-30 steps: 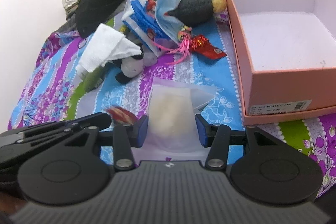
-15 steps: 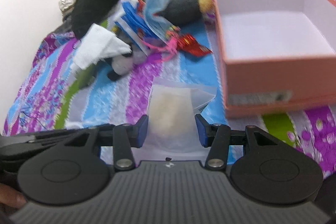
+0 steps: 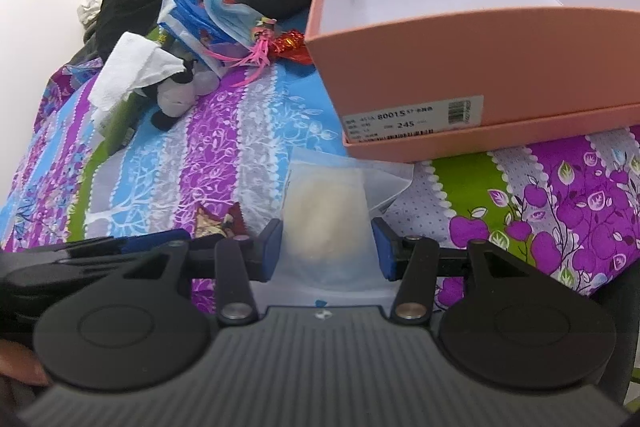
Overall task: Organize soft objects
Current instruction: 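Carry the clear bag with the right tool while the left tool carries the candy over the box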
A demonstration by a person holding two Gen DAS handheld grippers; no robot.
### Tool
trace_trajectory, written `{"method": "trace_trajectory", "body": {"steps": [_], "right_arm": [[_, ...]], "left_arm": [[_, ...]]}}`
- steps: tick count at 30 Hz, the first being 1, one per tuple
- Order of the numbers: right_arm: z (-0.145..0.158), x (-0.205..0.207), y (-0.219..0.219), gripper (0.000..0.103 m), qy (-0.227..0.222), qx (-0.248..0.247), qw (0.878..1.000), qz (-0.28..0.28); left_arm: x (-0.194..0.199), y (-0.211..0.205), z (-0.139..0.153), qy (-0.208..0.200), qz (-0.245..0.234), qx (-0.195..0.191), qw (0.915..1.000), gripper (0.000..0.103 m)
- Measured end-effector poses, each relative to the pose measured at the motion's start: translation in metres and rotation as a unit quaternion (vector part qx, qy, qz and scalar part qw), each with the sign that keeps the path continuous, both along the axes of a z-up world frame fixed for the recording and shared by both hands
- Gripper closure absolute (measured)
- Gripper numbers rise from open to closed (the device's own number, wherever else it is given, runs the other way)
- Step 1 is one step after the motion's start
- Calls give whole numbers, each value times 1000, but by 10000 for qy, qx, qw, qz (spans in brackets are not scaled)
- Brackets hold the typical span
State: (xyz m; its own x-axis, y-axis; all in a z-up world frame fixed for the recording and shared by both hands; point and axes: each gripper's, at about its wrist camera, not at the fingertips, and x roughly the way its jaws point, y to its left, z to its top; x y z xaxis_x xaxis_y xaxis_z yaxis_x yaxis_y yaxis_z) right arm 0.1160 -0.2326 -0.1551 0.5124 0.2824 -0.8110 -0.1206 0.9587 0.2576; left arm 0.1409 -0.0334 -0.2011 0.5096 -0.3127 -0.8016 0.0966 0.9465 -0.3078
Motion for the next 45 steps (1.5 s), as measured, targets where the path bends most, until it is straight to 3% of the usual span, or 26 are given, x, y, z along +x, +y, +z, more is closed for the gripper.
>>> {"method": "trace_trajectory", "body": {"steps": [4,7,16,26,38,45], "right_arm": [[-5,-1,-1,52,25,-45,10000,11],[-5,-1,-1,52,-10,-56,10000,19],[11,-6,-3,52,-240,-27,9997,75],[67,-9,-2,52,-898,104,9956,240],[148,18,-22,52,-2022,-38,9793,86],[167,55,-52,52,-2139,-348,9758,-286]], "left_arm": [[5,-5,-12,85,-31,139,9999,48],[8,-8,-15,57,-33,191,9998,53],[10,-11,3,-44,-102,241,9996,58],[8,-9,77,-604,-163,66,9980,58],[38,-28,173,-1481,-290,-68,9885,58],[86,-62,195,-1409,-559,-257,9881,58]]}}
